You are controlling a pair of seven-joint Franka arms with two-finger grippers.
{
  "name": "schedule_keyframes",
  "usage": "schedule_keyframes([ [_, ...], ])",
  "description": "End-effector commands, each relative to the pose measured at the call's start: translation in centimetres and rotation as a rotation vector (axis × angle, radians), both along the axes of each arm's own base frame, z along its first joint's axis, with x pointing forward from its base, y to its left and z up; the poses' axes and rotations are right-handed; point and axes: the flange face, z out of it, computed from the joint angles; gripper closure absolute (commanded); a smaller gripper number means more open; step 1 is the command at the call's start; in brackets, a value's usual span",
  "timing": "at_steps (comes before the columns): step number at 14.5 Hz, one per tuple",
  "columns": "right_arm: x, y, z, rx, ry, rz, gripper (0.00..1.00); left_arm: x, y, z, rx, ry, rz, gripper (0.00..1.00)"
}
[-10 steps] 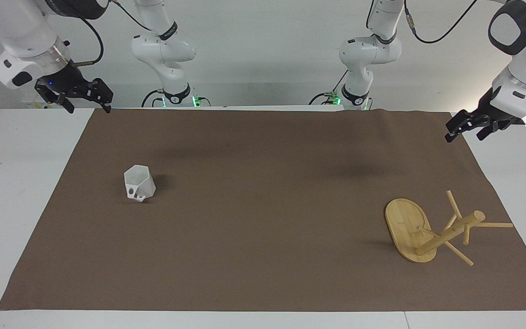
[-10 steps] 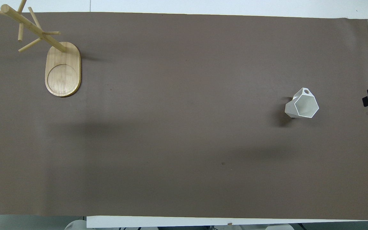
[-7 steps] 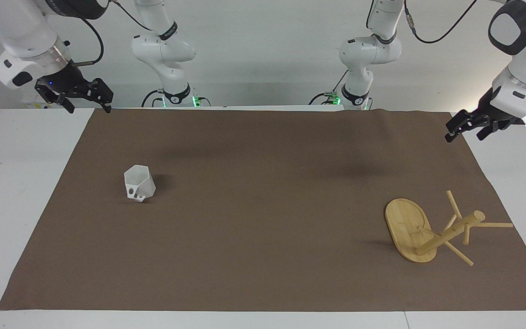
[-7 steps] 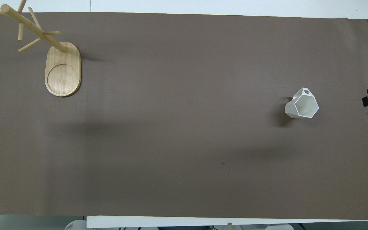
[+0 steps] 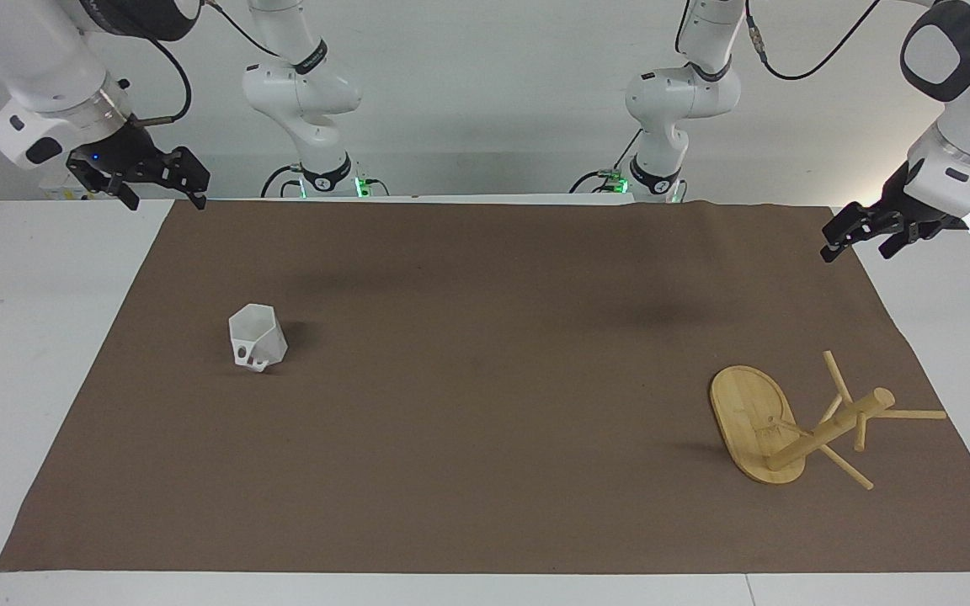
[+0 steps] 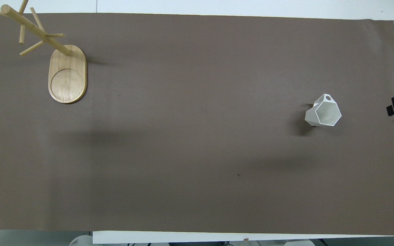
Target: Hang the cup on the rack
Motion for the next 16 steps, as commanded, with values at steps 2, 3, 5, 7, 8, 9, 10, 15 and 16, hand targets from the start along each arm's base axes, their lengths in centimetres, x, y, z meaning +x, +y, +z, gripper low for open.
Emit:
schedule_keyframes([
  [2, -0.3, -2.2, -1.3, 0.069, -0.054, 0.325, 0.0, -0.5, 0.1, -0.1, 0.014, -0.001, -0.006, 0.0],
  [3, 0.1, -3.3, -1.8, 0.121, -0.081, 0.413, 0.0, -0.5, 0.1, -0.1, 0.014, -0.001, -0.006, 0.0],
  [5, 0.7, -6.7, -3.7, 0.212, -0.118, 0.528, 0.0, -0.5, 0.1, -0.2, 0.014, 0.001, -0.006, 0.0],
  [7, 1.6, -10.7, -6.4, 0.302, -0.185, 0.671, 0.0, -0.5, 0.1, -0.1, 0.014, -0.001, -0.006, 0.0],
  [8, 2.1, -12.8, -8.2, 0.353, -0.224, 0.72, 0.0, -0.5, 0.1, -0.1, 0.014, -0.001, -0.006, 0.0],
  [9, 2.3, -14.4, -10.0, 0.408, -0.258, 0.756, 0.0, -0.5, 0.1, -0.1, 0.014, -0.001, -0.006, 0.0],
  [10, 2.4, -16.2, -12.1, 0.46, -0.287, 0.793, 0.0, -0.5, 0.1, -0.1, 0.014, -0.001, -0.006, 0.0],
  [15, -0.4, -21.5, -24.9, 0.75, -0.607, 0.921, 0.0, -0.5, 0.1, -0.1, 0.014, -0.001, -0.006, 0.0],
  [16, -0.7, -21.7, -26.9, 0.796, -0.68, 0.962, 0.0, -0.5, 0.1, -0.1, 0.014, -0.002, -0.006, 0.0],
])
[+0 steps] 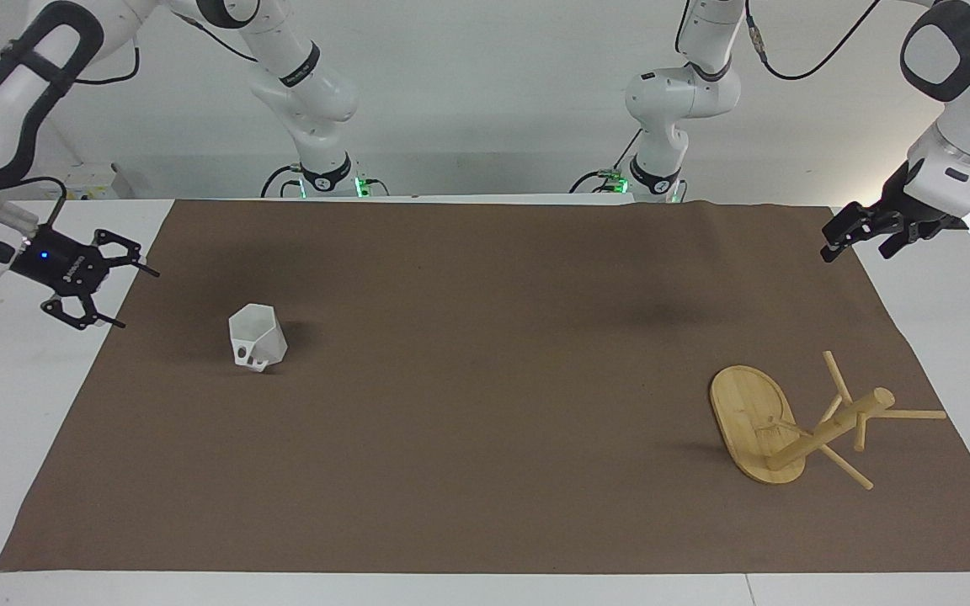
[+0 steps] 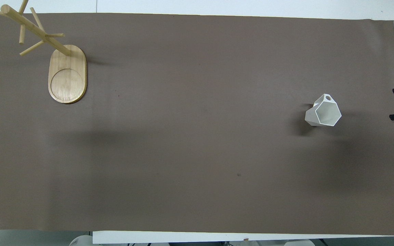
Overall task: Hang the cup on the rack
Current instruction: 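Reach the right gripper to the white mug and close on it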
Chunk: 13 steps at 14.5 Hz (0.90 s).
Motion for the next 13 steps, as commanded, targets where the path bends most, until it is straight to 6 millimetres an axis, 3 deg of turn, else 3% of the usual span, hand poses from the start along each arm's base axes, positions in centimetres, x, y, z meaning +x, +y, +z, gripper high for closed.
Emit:
schedule_keyframes([
  [1, -1.9, -0.9, -5.4, 0.168, -0.128, 0.052, 0.0, -0.5, 0.1, -0.1, 0.014, -0.001, -0.006, 0.0],
  [3, -2.1, -0.6, -8.7, 0.3, -0.175, 0.06, 0.0, -0.5, 0.1, -0.1, 0.014, -0.001, -0.006, 0.0],
  [8, -3.4, 1.9, -11.5, 0.384, -0.331, 0.137, 0.0, -0.6, -0.1, -0.1, 0.014, 0.001, -0.009, 0.0],
  [10, -3.4, 2.3, -14.5, 0.442, -0.341, 0.114, 0.0, -0.5, 0.0, -0.1, 0.014, -0.001, -0.006, 0.0],
  [13, -3.4, 2.6, -16.0, 0.466, -0.337, 0.091, 0.0, -0.5, -0.3, -0.1, 0.014, 0.0, -0.012, 0.0],
])
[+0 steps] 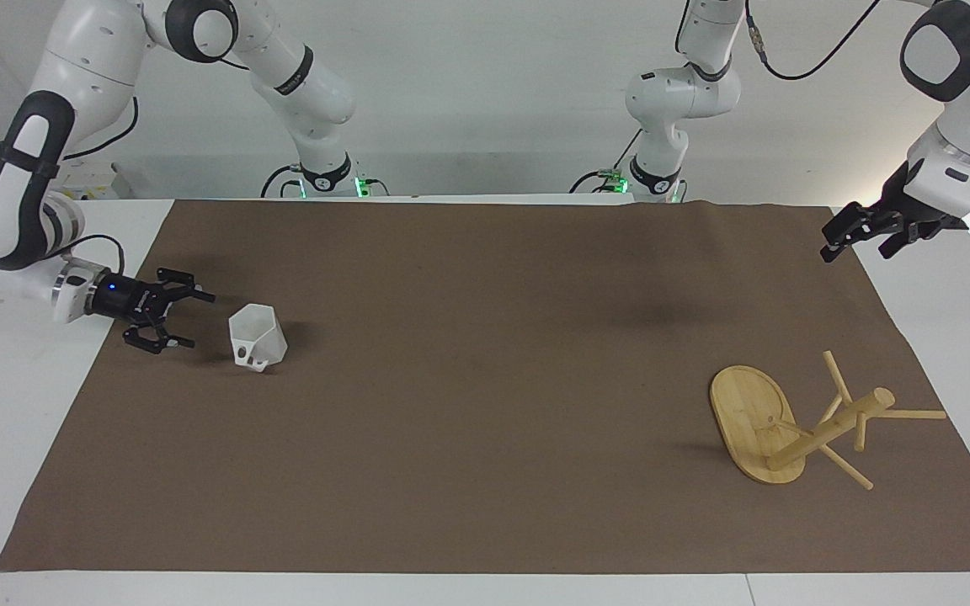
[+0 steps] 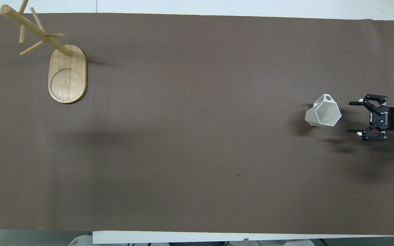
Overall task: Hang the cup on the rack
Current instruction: 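Reach the right gripper to the white mug and close on it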
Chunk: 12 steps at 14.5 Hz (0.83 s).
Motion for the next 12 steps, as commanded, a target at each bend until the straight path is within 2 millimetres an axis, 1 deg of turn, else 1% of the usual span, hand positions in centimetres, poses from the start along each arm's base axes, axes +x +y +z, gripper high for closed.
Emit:
schedule_keyframes([
  [1, -0.3, 0.6, -2.2, 0.046, -0.004, -0.025, 0.0, -0.5, -0.3, -0.1, 0.014, -0.003, -0.012, 0.0],
  [2, -0.2, 1.3, -2.6, 0.05, -0.015, -0.012, 0.0, -0.5, -0.3, -0.1, 0.014, -0.006, -0.012, 0.0],
  [3, 0.0, 2.7, -2.9, 0.057, -0.018, 0.017, 0.0, -0.5, -0.3, -0.1, 0.014, -0.006, -0.012, 0.0],
  [4, -0.2, 3.2, -3.2, 0.061, -0.029, 0.029, 0.0, -0.6, -0.3, -0.2, 0.014, 0.002, -0.012, 0.0],
  [5, -0.4, 3.3, -3.4, 0.061, -0.039, 0.033, 0.0, -0.6, -0.2, -0.2, 0.014, 0.005, -0.01, 0.0],
  [8, -0.2, 3.3, -3.3, 0.055, -0.043, 0.027, 0.0, -0.7, 0.4, -0.1, 0.014, 0.007, -0.001, 0.0],
  [9, 0.0, 3.6, -3.3, 0.059, -0.044, 0.026, 0.0, -0.7, 0.4, -0.1, 0.014, 0.005, 0.0, 0.0],
  [10, 0.5, 4.5, -3.2, 0.06, -0.043, 0.043, 0.0, -0.7, 0.4, -0.1, 0.014, 0.005, -0.001, 0.0],
  [11, 0.8, 5.0, -3.2, 0.062, -0.045, 0.043, 0.0, -0.7, 0.4, -0.1, 0.014, 0.004, -0.001, 0.0],
  [12, 0.9, 4.9, -3.4, 0.055, -0.046, 0.028, 0.0, -0.6, 0.3, -0.1, 0.014, 0.002, -0.001, 0.0],
])
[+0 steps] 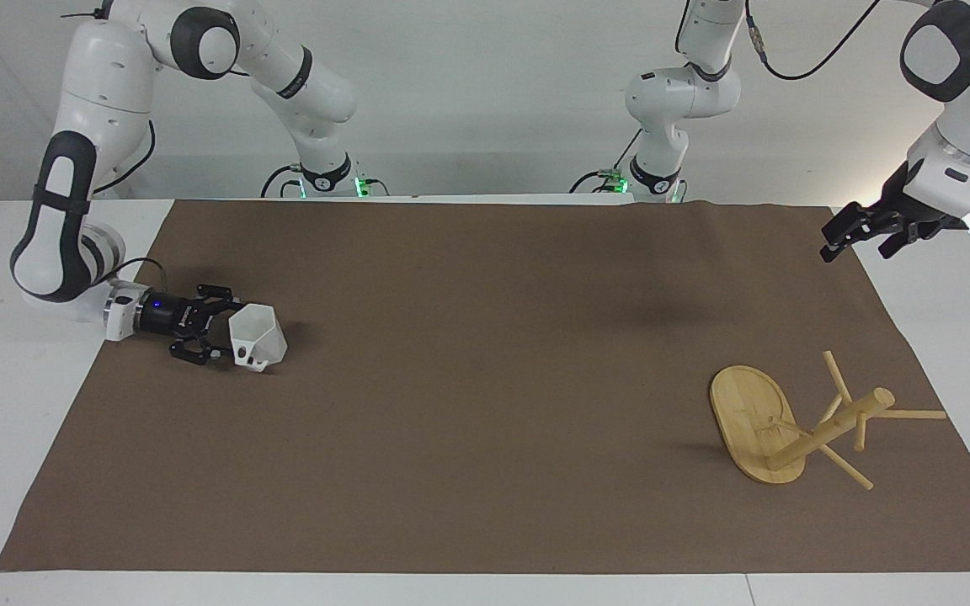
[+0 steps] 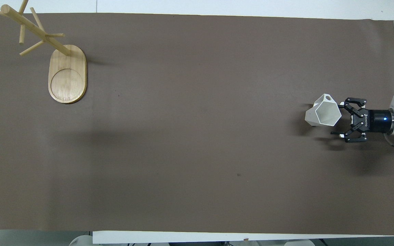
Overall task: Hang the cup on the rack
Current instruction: 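Reach the right gripper to the white mug and close on it, then lift the mug with the right gripper while the left gripper reaches in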
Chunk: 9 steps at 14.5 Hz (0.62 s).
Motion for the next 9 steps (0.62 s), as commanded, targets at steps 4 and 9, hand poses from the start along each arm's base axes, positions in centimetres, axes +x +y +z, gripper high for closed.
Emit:
schedule_keyframes([
  [4, 0.6, 2.2, -0.2, -0.003, -0.019, -0.001, 0.0, -0.5, 0.2, 0.0, 0.014, -0.009, -0.005, 0.0],
  [9, 0.6, 2.6, -0.3, -0.001, -0.022, 0.007, 0.0, -0.4, 0.0, 0.2, 0.014, -0.014, -0.012, 0.0],
])
